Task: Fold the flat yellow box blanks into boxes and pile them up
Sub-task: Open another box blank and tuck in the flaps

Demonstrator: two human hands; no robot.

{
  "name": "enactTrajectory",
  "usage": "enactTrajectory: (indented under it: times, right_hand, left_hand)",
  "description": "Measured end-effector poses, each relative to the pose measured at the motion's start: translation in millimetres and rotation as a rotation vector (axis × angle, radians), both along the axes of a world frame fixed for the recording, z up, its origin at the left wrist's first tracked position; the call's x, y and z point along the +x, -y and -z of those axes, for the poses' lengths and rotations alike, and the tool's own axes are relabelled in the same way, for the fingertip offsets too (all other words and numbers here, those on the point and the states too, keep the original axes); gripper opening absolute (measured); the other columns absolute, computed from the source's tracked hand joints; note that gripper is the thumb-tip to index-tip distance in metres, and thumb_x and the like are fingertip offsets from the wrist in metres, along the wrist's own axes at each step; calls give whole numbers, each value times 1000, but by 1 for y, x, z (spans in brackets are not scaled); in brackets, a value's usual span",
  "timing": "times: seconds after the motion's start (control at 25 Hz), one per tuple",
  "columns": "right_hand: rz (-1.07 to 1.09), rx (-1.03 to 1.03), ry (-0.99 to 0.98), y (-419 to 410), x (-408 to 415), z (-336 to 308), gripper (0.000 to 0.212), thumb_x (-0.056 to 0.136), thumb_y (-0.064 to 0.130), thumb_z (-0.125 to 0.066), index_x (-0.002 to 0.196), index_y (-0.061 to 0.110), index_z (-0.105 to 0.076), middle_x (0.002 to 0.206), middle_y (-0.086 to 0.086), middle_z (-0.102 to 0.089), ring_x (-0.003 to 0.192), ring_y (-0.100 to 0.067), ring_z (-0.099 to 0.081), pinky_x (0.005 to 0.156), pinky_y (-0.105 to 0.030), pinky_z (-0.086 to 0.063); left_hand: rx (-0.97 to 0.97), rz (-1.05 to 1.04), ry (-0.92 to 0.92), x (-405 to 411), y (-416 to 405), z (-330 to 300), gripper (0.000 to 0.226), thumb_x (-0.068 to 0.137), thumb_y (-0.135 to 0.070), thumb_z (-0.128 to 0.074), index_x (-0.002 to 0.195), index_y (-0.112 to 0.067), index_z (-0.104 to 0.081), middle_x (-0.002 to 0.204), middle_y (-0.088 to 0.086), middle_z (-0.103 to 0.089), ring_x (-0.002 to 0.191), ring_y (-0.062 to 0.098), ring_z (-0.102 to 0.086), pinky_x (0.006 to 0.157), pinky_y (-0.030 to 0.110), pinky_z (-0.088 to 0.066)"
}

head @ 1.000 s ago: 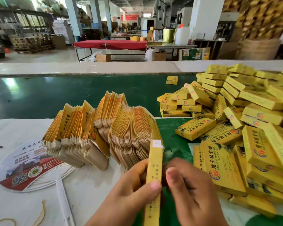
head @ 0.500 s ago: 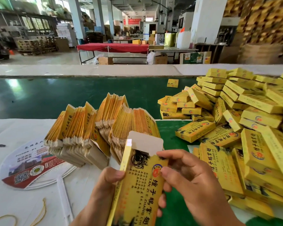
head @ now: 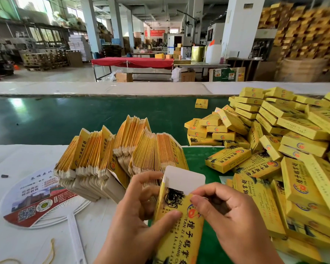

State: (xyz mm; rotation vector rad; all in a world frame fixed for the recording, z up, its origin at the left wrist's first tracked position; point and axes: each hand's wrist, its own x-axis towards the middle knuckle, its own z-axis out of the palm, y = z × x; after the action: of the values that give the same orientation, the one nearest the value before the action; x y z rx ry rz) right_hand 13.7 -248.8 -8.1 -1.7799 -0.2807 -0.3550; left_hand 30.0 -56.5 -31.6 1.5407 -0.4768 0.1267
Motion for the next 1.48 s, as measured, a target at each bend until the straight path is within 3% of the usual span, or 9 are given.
enactTrajectory:
  times: [0.12, 0.28, 0.56, 0.72, 0.84, 0.92, 1.0, 1.24, 1.48]
  right_hand:
    - [-7, -40, 34, -2, -1, 0, 17, 81, 47, -70, 84, 31, -74, 72, 5, -73, 66, -14, -68, 57, -24, -55]
    - [-30, -80, 56, 0, -1, -1, 16, 81, 45, -68, 81, 30, -72, 67, 5, -69, 60, -12, -64, 53, -16, -47]
    - [-192, -108, -19, 6, 5, -3, 37, 83, 59, -60, 76, 25, -71, 69, 6, -70, 61, -10, -64, 53, -19, -46]
    - [-259, 62, -114, 7, 6, -1, 28, 88, 50, -61, 97, 26, -73, 83, -2, -75, 76, -16, -72, 61, -22, -55]
    - [-265, 111, -137, 3, 5, 2, 30, 86, 42, -64, 115, 36, -63, 82, -4, -74, 73, -12, -71, 62, -21, -54]
    - [-248, 94, -146, 2, 3, 2, 40, 86, 38, -64, 125, 34, -56, 82, -3, -75, 68, -8, -69, 60, -18, -52]
    - [-205, 47, -84, 0, 2, 2, 42, 87, 35, -63, 128, 33, -56, 82, -1, -75, 64, -6, -68, 58, -17, -52]
    - [-221, 42, -40, -2, 0, 2, 13, 86, 36, -64, 87, 24, -70, 71, -6, -71, 57, -9, -65, 53, -16, -49]
    - [-187, -55, -24, 1, 3, 3, 32, 83, 49, -66, 75, 18, -71, 67, -6, -67, 56, -5, -60, 52, -15, -44]
  left_hand:
    - [-105, 33, -45, 2, 0, -1, 54, 66, -28, -88, 113, -25, -61, 93, 16, -70, 79, 41, -72, 69, 57, -59]
    - [-41, 42, -104, 3, -4, -1, 42, 64, -38, -90, 93, -20, -65, 80, 26, -66, 72, 54, -62, 69, 63, -57]
    - [54, 60, -52, 2, -6, -3, 33, 72, -50, -80, 77, -22, -63, 59, -1, -57, 58, 13, -58, 54, 34, -48]
    - [42, -59, -23, 2, -3, -4, 30, 73, -45, -74, 77, -17, -64, 67, 26, -55, 56, 36, -51, 55, 46, -44]
    - [0, -93, -40, -1, -2, -9, 22, 75, -39, -70, 84, -20, -66, 74, 36, -52, 61, 55, -49, 57, 49, -43]
    - [-45, -80, -79, -3, -1, -10, 17, 76, -34, -70, 88, -23, -64, 76, 42, -48, 61, 58, -48, 61, 49, -43]
    - [-99, -63, -98, -3, -1, -10, 10, 81, -24, -67, 89, -23, -62, 72, 40, -49, 59, 47, -52, 60, 47, -44]
    - [-141, -36, -19, -2, 0, -9, 2, 85, -17, -60, 86, -19, -61, 62, 9, -58, 52, 23, -50, 46, 29, -43]
    - [-62, -91, -40, -4, 2, -7, 19, 77, -38, -65, 85, -21, -64, 67, 37, -43, 51, 44, -37, 47, 48, -32]
